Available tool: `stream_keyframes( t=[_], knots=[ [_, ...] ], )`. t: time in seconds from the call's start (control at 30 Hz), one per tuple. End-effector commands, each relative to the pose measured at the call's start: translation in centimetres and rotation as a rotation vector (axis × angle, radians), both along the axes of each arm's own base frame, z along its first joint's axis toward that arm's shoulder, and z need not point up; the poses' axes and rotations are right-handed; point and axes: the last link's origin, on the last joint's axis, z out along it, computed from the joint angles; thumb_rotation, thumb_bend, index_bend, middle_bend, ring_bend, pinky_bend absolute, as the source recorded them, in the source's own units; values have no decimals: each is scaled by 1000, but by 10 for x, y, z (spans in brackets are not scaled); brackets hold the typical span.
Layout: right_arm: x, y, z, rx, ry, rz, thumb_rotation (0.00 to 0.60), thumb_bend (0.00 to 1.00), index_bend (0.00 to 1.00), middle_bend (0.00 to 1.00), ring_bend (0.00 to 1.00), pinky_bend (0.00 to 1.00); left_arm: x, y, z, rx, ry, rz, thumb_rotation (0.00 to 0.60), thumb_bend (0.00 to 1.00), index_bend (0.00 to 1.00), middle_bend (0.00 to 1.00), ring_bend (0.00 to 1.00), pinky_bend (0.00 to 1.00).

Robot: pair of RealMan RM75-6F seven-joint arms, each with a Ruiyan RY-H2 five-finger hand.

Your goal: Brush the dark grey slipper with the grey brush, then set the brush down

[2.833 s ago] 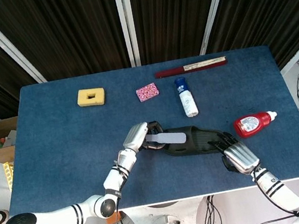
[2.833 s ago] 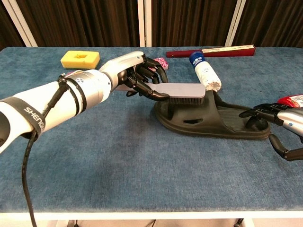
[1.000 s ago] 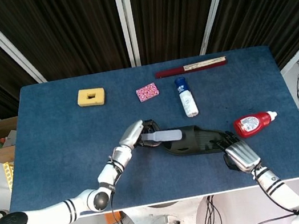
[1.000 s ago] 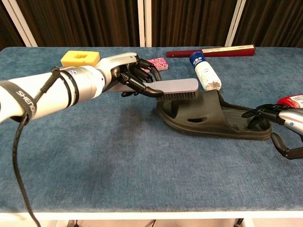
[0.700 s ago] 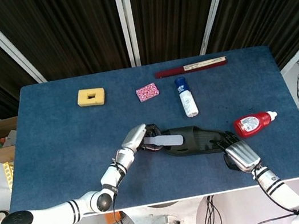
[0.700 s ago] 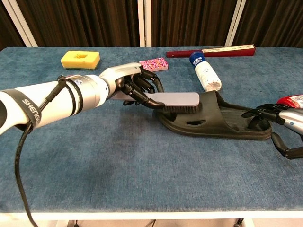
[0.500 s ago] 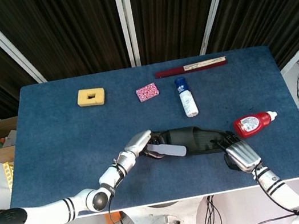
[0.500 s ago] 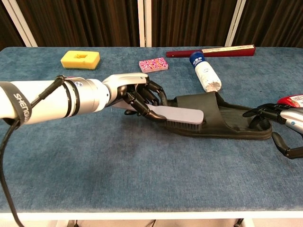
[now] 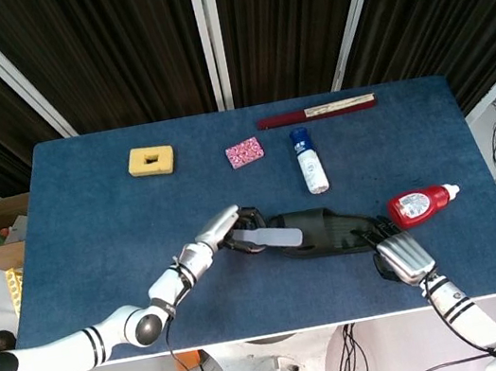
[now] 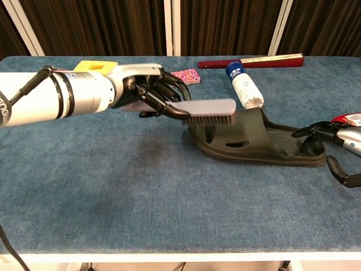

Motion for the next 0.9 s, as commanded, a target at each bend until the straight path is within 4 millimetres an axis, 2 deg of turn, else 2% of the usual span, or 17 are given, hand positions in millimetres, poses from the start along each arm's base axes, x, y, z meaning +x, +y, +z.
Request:
stream_keyframes(
  t=[0.03,0.13,0.2,0.27,0.4,0.63,0.9],
  knots=[
    [3,0,2,-25,-30,11,600,778,95,210,0,0,-30,4,10,103,-3,41,600,564,933,1000,1000,1000],
    [8,0,9,-89,-98,48,600,743,13,54,0,0,-55,5,11,120,54,45,600,564,933,1000,1000,1000],
    [11,0,17,-145,-148,76,600,679,0,6,0,0,-73,3,10,137,93,49,600,563,933,1000,1000,1000],
    [13,0,24,-193,-180,99,600,636,0,0,0,0,-86,1,10,146,122,53,600,564,934,1000,1000,1000],
    [15,-2,41,-290,-249,129,600,623,0,0,0,0,-108,-2,9,169,169,56,600,562,934,1000,1000,1000],
    [16,-5,58,-382,-293,146,600,610,0,0,0,0,-126,0,14,199,187,67,600,563,934,1000,1000,1000],
    [18,-6,60,-389,-289,140,600,592,0,0,0,0,-137,3,14,221,191,83,600,559,943,1000,1000,1000]
  ],
)
